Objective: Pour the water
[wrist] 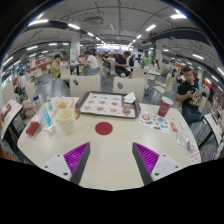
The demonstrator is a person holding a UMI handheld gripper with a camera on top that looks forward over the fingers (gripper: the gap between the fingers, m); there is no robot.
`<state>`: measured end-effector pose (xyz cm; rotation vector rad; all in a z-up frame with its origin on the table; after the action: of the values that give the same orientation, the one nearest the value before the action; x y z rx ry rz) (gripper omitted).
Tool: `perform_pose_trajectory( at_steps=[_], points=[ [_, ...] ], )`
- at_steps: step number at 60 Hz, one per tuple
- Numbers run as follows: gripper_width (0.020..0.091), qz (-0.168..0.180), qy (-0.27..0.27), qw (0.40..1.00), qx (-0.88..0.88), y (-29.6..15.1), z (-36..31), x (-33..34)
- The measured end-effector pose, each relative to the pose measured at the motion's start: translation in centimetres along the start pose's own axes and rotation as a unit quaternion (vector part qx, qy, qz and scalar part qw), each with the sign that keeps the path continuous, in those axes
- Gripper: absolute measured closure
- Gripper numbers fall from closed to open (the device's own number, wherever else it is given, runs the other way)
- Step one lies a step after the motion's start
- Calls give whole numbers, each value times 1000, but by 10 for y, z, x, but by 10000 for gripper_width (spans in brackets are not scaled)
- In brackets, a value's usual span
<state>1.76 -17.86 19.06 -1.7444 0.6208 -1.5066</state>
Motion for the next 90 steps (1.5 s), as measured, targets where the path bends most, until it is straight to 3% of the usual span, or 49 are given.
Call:
perform_pose_trajectory(
  at_steps=[20,36,51,59,71,77,84,90],
  points=[
    [250,-34,-9,999,-4,23,-41,8],
    [251,-50,-63,997,10,47,-160,2],
    [249,16,-112,994,-10,7,-288,-66],
    [251,63,-95,993,-24,-29,-323,-122],
    [260,93,-46,994,-33,-65,-334,-201],
    [335,92,-33,995,-31,-65,-338,-228],
    [531,103,-19,994,-26,-66,-337,-240],
    [573,114,-14,993,-20,-67,-337,-244]
  ],
)
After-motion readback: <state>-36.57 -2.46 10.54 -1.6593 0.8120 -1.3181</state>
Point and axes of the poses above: the point between the fingertips, and its own axes, seen from behind it with the camera up: z to the right, y down, x backward, against the way the camera looks, the point moved 8 cm from there along x, backward, against the way the camera looks, and after that the axes turned 9 degrees about -y, right-handed, at the moved point
